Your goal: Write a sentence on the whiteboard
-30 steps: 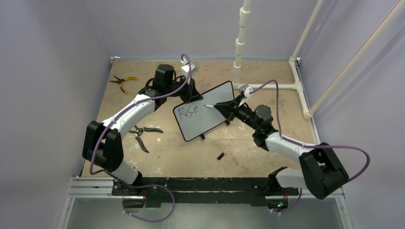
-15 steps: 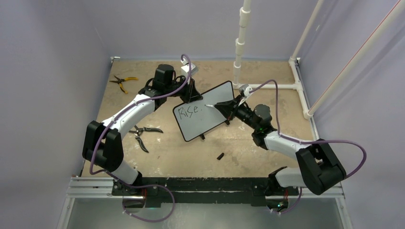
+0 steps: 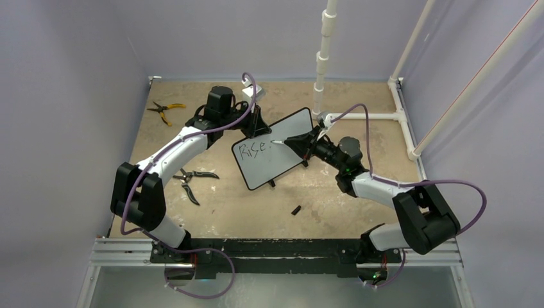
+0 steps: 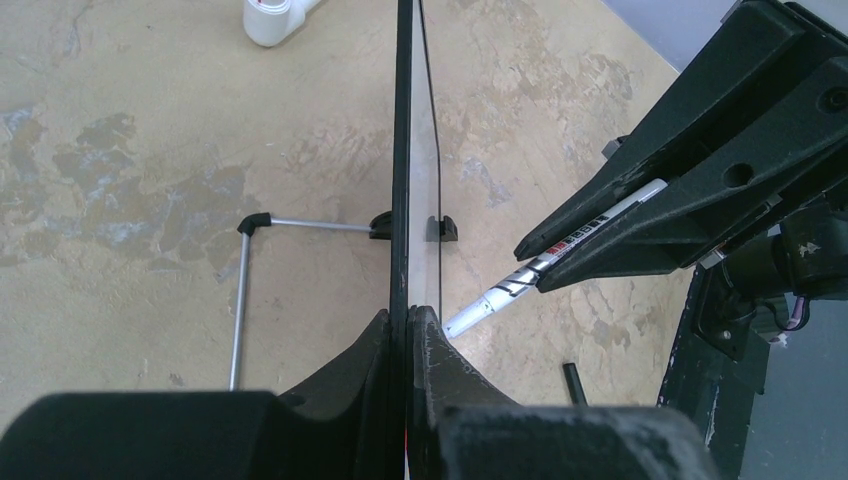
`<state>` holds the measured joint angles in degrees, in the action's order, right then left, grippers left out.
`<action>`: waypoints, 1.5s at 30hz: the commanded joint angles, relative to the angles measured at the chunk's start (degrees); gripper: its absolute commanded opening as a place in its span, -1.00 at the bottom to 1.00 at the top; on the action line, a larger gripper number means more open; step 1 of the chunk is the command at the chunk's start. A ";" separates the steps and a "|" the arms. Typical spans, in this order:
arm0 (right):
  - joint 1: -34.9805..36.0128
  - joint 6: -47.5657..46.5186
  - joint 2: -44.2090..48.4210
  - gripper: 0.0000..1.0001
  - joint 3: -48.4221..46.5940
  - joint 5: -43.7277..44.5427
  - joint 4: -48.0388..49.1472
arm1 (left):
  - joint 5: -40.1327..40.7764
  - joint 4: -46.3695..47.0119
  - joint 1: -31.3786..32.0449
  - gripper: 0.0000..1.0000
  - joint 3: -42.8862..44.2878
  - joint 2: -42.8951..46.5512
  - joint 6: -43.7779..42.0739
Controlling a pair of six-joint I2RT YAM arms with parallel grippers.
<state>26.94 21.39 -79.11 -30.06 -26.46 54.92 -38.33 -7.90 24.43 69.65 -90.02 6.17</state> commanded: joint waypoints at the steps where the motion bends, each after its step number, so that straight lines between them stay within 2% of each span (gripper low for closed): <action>1: -0.31 -2.42 -1.22 -1.00 -1.38 1.14 -0.53 | -1.93 1.56 0.51 -1.00 0.75 0.54 -1.82; 26: -0.31 -2.82 3.12 -1.00 1.65 10.19 -5.86 | -1.49 1.07 0.54 -1.00 0.75 0.94 -2.30; 45: -0.32 -4.66 0.44 -1.00 1.23 -0.30 -4.41 | -1.75 1.38 0.54 -1.00 0.67 0.74 -2.13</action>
<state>26.94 18.76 -77.28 -28.38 -26.00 50.59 -38.35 -7.90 24.45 69.65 -90.02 6.13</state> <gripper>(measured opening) 0.123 0.063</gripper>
